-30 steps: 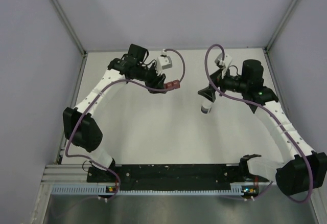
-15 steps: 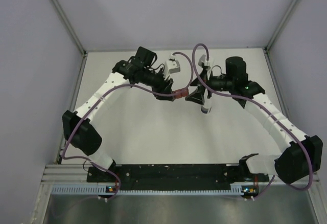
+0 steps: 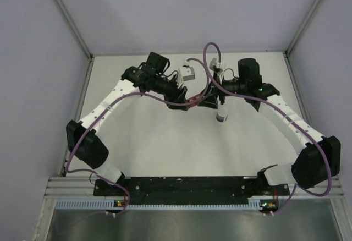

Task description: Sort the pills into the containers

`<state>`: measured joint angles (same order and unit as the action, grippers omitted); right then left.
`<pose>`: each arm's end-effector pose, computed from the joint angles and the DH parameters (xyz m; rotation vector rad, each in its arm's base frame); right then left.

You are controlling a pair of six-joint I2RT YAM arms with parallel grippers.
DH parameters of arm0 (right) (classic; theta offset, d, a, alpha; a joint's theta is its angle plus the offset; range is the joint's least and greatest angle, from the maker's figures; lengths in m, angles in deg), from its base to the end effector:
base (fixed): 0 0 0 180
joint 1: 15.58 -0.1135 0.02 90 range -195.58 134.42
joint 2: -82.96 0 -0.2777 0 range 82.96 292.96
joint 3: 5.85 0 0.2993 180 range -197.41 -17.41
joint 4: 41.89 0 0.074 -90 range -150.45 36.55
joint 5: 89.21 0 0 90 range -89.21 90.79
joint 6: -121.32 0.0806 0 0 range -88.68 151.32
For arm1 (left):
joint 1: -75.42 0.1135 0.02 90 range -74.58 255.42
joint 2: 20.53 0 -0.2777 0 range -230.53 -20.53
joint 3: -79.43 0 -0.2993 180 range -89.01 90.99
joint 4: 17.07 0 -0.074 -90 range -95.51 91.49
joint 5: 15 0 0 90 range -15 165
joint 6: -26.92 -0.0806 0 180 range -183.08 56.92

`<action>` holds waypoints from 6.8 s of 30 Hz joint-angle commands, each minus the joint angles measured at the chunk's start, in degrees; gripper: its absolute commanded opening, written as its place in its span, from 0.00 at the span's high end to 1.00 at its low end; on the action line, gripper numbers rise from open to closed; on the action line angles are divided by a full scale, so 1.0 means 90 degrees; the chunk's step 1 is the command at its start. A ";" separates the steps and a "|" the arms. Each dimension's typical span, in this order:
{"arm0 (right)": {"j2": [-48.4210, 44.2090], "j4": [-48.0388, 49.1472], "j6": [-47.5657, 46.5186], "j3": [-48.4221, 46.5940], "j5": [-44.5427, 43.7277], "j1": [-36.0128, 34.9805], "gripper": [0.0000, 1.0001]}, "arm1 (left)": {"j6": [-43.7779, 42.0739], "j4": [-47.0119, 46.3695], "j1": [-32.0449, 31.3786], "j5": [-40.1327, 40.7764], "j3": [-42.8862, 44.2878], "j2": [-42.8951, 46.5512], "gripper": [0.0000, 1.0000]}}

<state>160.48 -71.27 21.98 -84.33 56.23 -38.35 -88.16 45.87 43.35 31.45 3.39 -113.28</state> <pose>0.3104 0.2023 0.3327 -1.1092 1.6796 1.1362 0.3170 -0.2642 0.3451 1.4097 1.9075 -0.9865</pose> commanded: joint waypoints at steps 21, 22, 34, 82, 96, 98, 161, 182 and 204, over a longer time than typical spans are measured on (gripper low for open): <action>-0.0127 0.0086 -0.0232 -0.0094 0.0178 -0.0068 0.48 | 0.0023 -0.0171 -0.0196 -0.0034 0.0017 0.0013 1.00; -0.0117 0.0096 -0.0222 -0.0085 0.0188 -0.0068 0.50 | 0.0004 -0.0152 -0.0206 -0.0015 0.0007 0.0003 1.00; -0.0058 0.0408 0.0383 0.0042 0.0012 -0.0068 0.69 | -0.0104 -0.0405 -0.0635 0.1204 -0.0305 0.0100 1.00; -0.0068 0.0438 0.0560 0.0345 -0.2136 -0.0059 0.37 | -0.0758 -0.0825 -0.1407 0.2670 -0.1047 0.0696 1.00; -0.0439 0.0340 0.0628 0.0277 -0.1951 0.0634 0.33 | -0.0709 -0.0874 -0.1387 0.3989 -0.1467 0.0228 1.00; -0.0488 0.0291 0.0541 0.0345 -0.1990 0.0800 0.32 | -0.0729 -0.1049 -0.1358 0.4115 -0.1711 0.0150 1.00; -0.0674 0.0330 -0.0710 0.2201 -0.3777 0.0986 0.29 | -0.0231 -0.3443 -0.0421 0.4419 -0.3187 -0.0476 0.04; 0.0703 0.0477 -0.0749 0.1976 -0.4705 0.0371 0.34 | -0.0045 -0.2779 -0.0372 0.3765 -0.3001 0.1145 0.01; 0.0948 0.0525 -0.0632 0.1703 -0.4607 0.0303 0.35 | -0.0006 -0.2798 -0.0372 0.3491 -0.3109 0.1126 0.01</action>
<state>168.13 -68.52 15.96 -65.99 14.40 -34.63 -88.51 21.54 39.76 63.86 -25.31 -104.56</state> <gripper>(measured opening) 0.656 0.986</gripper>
